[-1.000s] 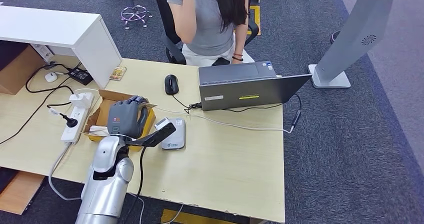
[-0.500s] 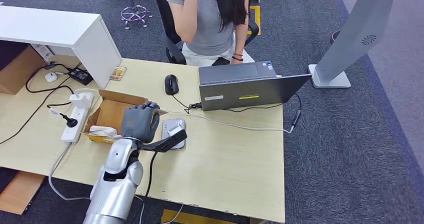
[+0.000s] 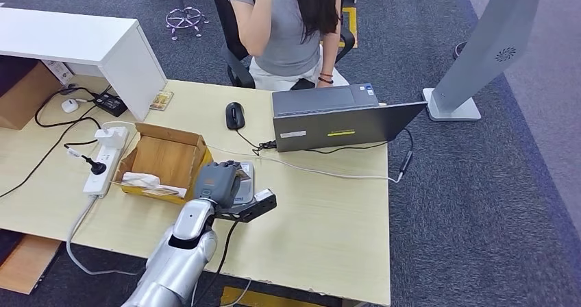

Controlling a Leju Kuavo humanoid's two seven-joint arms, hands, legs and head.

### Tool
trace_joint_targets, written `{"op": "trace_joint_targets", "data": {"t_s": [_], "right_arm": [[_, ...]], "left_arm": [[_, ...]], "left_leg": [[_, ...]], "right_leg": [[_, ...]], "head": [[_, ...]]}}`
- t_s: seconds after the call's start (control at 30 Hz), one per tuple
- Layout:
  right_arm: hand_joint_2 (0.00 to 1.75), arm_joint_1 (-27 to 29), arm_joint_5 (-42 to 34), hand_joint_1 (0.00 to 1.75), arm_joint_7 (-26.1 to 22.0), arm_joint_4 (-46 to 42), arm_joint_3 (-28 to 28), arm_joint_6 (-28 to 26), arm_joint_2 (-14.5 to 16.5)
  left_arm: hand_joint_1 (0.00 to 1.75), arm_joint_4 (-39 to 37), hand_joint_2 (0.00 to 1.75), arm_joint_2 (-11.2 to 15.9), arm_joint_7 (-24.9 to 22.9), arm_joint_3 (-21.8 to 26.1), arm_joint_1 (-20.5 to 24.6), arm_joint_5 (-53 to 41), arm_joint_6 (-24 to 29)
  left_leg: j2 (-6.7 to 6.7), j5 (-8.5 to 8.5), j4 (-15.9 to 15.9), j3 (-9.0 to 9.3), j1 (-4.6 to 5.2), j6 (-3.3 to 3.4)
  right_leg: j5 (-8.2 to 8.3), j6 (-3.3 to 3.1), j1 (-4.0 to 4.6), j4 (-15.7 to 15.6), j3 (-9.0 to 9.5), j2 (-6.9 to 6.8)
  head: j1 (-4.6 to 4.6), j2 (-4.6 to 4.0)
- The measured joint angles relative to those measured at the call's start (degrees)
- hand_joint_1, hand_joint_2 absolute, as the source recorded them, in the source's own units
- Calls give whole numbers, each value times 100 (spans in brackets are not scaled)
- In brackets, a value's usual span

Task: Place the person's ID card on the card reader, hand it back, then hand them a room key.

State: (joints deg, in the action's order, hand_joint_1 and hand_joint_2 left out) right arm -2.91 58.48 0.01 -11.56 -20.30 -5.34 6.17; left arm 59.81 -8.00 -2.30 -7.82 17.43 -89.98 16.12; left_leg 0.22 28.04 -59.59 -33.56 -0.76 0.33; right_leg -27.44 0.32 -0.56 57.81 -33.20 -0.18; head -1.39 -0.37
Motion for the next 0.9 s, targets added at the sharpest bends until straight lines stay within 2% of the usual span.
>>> {"op": "trace_joint_targets", "data": {"t_s": [0.27,0.47,0.67,0.9], "right_arm": [[175,-1,64,0,10,0,-61,15,10],[175,-5,109,0,15,0,-156,41,10],[175,-3,187,0,8,0,-274,43,12],[175,-2,202,0,6,0,-352,44,22]], "left_arm": [[175,-453,175,28,-202,-66,272,0,-220],[175,-965,175,28,-409,-66,660,2,-476],[175,-1104,175,26,-373,-66,753,0,-228],[175,-1104,175,27,-364,-67,751,0,-227]], "left_leg": [[-3,0,0,5,0,1],[-7,1,2,32,0,1],[-7,0,2,44,0,1],[-7,0,2,44,0,1]], "right_leg": [[0,1,0,0,8,-5],[-3,4,0,0,40,-11],[-4,6,0,0,53,-11],[-5,6,0,0,53,-12]], "head": [[-1,0],[0,0],[0,0],[-1,0]]}}
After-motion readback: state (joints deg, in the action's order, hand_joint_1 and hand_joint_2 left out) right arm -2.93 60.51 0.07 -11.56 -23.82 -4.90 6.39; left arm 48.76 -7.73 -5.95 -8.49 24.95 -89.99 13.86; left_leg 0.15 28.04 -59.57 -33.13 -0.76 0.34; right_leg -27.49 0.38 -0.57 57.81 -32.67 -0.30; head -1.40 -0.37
